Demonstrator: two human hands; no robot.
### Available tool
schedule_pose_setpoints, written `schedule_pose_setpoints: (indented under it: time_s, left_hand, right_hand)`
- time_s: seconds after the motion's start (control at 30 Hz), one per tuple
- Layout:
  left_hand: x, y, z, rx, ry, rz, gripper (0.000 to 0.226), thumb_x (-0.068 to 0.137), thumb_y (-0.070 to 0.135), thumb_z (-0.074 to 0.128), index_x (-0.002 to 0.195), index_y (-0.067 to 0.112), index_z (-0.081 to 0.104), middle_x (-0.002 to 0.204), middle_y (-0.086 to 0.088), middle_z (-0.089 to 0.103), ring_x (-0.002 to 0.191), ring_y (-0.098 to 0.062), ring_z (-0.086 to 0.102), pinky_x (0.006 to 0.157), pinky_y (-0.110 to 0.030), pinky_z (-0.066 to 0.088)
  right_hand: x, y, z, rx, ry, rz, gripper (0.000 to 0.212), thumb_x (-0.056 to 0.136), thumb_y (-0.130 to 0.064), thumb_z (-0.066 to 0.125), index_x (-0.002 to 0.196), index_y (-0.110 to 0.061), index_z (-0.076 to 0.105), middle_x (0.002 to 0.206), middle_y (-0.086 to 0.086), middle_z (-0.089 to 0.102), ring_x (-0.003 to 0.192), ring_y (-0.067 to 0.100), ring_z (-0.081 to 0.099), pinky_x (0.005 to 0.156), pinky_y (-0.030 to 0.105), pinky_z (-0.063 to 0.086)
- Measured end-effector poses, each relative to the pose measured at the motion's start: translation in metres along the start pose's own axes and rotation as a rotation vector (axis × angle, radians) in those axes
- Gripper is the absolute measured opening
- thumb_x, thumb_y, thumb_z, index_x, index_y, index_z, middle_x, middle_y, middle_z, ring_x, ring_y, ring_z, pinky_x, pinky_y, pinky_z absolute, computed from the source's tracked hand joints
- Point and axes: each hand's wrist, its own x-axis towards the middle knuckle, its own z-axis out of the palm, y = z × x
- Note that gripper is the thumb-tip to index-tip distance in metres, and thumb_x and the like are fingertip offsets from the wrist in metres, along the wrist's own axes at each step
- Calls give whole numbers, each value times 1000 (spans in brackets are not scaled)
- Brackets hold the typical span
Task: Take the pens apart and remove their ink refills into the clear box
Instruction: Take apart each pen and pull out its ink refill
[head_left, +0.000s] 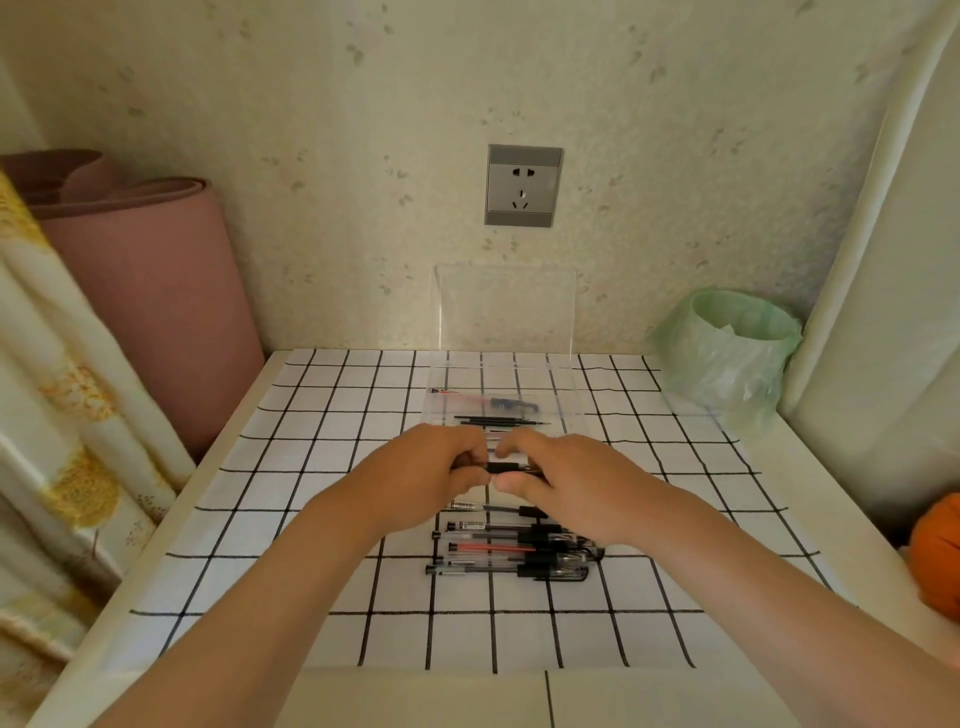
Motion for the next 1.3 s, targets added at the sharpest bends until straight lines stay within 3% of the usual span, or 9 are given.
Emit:
schedule_pose_setpoints:
  time_s: [0.1, 0.2, 0.33, 0.6, 0.73, 0.83, 0.97, 1.07, 1.3]
  left_hand:
    - [0, -3, -2, 65, 35, -51, 8, 94, 35, 59, 91, 28, 59, 79, 8, 62, 71, -8, 57, 65, -25, 48]
    - [-1, -5, -3, 108, 32, -91, 9, 94, 39, 58, 94, 30, 57, 86, 10, 62, 76, -8, 58, 71, -28, 51]
    - [0, -3, 2, 126, -10, -84, 7, 93, 41, 58, 97, 36, 55, 78, 13, 54, 69, -3, 50, 63, -23, 42]
    - [5, 7, 12, 167, -41, -72, 5, 94, 40, 57, 97, 36, 56, 81, 13, 54, 74, -6, 53, 67, -25, 46]
    - [8, 9, 15, 170, -38, -79, 5, 95, 39, 56, 99, 36, 58, 85, 12, 57, 78, -8, 56, 71, -27, 49]
    - [10, 8, 16, 147, -24, -82, 10, 95, 38, 56, 99, 32, 63, 91, 10, 62, 82, -10, 59, 76, -32, 53]
    - [12, 7, 14, 104, -5, -67, 13, 95, 38, 55, 101, 30, 64, 90, 9, 65, 81, -10, 60, 75, -33, 54]
    - [10, 7, 11, 76, 23, -47, 13, 92, 42, 59, 103, 35, 62, 88, 13, 62, 76, -3, 57, 68, -26, 49]
    - [11, 6, 5, 153, 95, 5, 9, 92, 44, 59, 98, 40, 64, 78, 18, 61, 69, 0, 54, 59, -20, 39]
  right_hand:
    - [-4, 20, 1, 30, -56, 96, 15, 100, -35, 42, 114, -32, 47, 88, -9, 57, 74, 9, 55, 63, 26, 42]
    - [-8, 42, 1, -23, -99, 195, 26, 100, -14, 40, 113, -28, 57, 108, -5, 47, 82, 11, 54, 71, 24, 44]
    - [-12, 52, 1, -39, -73, 226, 24, 98, -18, 51, 114, -30, 65, 105, -6, 51, 87, 12, 56, 80, 25, 46]
    - [-14, 54, 5, -20, -69, 213, 33, 88, -28, 68, 120, -33, 63, 99, -12, 61, 90, 10, 58, 83, 31, 50]
    - [-12, 53, 3, -53, -7, 154, 28, 91, -31, 63, 119, -33, 64, 104, -12, 61, 94, 8, 55, 83, 28, 48]
    - [-10, 43, 2, 90, 94, 120, 24, 96, -31, 55, 117, -33, 66, 103, -17, 61, 86, -1, 52, 78, 19, 42]
    - [-4, 31, 3, 37, 30, 43, 29, 100, -36, 48, 124, -31, 63, 110, -12, 60, 91, 3, 49, 81, 25, 42]
    - [0, 28, 6, -3, 21, 15, 29, 101, -33, 45, 114, -24, 69, 98, -5, 62, 91, 13, 55, 82, 36, 48]
    - [5, 22, 0, -39, 133, 11, 20, 94, -39, 58, 104, -31, 74, 88, -13, 67, 82, 9, 57, 74, 31, 48]
